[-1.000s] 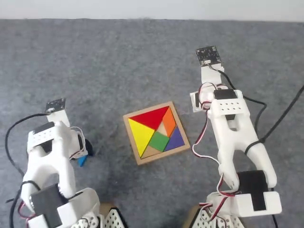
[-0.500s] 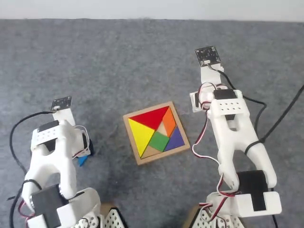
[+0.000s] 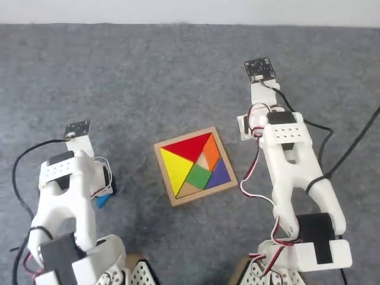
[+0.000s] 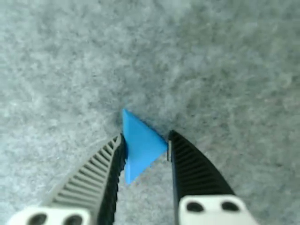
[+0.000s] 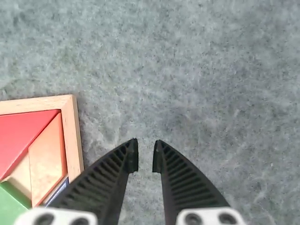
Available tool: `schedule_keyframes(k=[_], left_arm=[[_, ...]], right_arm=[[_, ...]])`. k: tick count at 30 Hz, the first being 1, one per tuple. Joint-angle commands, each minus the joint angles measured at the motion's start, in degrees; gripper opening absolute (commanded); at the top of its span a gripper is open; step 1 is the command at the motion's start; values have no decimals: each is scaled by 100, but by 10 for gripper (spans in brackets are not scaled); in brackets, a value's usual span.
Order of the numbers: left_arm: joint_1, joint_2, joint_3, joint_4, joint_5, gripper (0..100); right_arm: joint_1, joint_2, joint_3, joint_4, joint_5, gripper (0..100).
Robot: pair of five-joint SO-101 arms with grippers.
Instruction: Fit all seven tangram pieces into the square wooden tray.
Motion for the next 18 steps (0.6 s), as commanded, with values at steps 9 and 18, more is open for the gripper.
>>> schedule_keyframes(k=[9,18], left_arm=[[114,-2303,330,237,-114,83],[941,-2347,110,527,167,113]], right_arm=[[-22,-470,-167,-4,79,65],[-48,-470,-158,4,79,65]])
